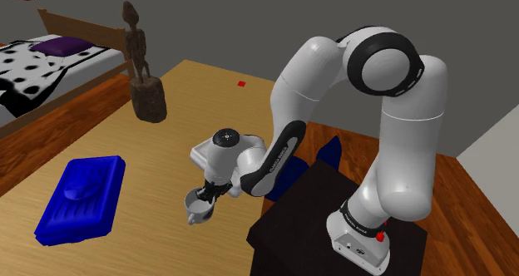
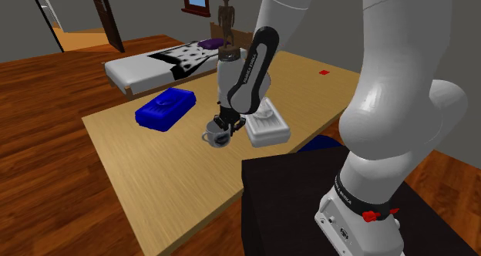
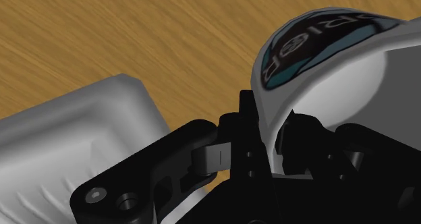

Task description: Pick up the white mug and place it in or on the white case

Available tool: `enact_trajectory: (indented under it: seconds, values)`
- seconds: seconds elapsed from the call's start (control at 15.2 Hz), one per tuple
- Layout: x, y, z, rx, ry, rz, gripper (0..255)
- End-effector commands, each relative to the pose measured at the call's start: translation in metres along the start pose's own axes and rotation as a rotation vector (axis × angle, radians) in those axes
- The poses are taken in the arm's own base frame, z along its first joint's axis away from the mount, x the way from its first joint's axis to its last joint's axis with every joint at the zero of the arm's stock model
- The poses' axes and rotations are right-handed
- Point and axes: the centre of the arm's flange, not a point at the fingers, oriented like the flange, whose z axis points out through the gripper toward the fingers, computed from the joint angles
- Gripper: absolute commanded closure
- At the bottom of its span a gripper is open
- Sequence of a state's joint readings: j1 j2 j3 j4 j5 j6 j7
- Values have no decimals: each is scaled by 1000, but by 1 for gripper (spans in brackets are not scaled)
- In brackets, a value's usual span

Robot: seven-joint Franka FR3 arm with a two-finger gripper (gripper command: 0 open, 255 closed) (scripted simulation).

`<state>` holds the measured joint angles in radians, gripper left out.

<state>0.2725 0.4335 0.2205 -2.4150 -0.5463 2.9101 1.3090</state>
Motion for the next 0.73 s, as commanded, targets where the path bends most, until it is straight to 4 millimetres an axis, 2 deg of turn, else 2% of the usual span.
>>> enact_trajectory:
  seconds: [0.0, 0.66]
  values:
    - [1, -2, -12, 0, 0, 0, 255]
    - [6, -5, -64, 0, 0, 0, 255]
